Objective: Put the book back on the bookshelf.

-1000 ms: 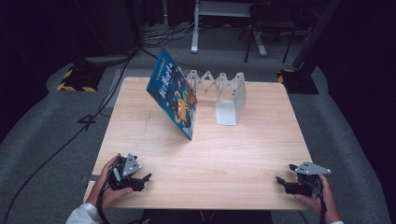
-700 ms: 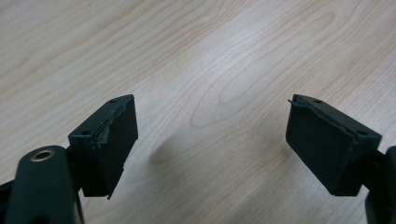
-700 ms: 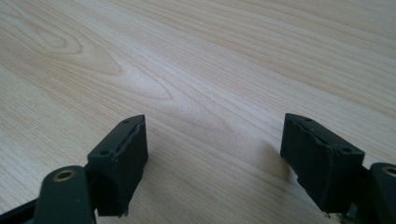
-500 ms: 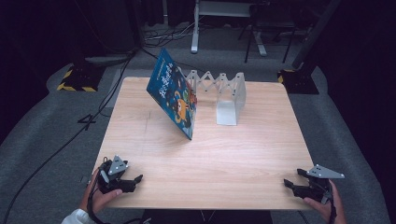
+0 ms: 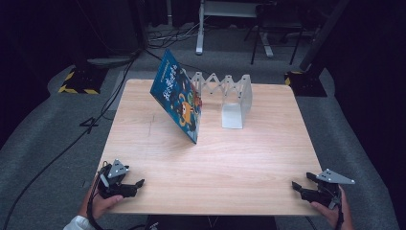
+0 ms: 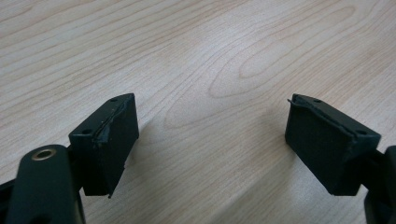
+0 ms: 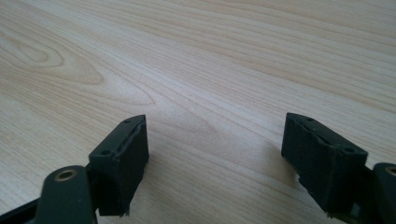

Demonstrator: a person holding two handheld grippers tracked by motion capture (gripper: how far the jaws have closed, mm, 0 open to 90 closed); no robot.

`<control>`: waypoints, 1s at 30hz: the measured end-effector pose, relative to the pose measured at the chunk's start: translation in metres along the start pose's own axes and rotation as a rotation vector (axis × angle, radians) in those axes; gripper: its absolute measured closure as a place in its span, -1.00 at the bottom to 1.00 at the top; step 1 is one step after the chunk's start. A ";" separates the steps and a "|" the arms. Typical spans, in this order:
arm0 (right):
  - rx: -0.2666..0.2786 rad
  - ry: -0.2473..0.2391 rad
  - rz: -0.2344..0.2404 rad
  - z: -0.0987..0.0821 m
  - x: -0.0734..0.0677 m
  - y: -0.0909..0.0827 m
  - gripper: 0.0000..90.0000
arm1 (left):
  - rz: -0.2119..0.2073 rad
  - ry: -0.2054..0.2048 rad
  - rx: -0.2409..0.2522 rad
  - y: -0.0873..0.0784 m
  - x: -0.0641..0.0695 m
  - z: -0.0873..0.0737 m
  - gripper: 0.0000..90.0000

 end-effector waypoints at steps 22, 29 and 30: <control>0.003 0.011 -0.014 0.000 0.000 0.000 -0.48 | 0.007 -0.006 0.000 0.000 0.000 0.000 -0.60; 0.005 0.011 -0.015 0.000 0.001 0.000 -0.48 | 0.002 -0.005 0.000 0.000 0.000 0.000 -0.60; 0.005 0.011 -0.014 0.000 0.001 0.000 -0.48 | 0.000 -0.006 -0.003 0.000 0.000 0.000 -0.60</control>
Point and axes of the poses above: each handheld gripper's, and its own axes: y roughly forward along the jaws, z roughly out of its top, x roughly to its right, the point moved 4 cm from there along y, roughly forward along the jaws, and after that the axes turned 5 degrees about y, right-handed, at the moved point
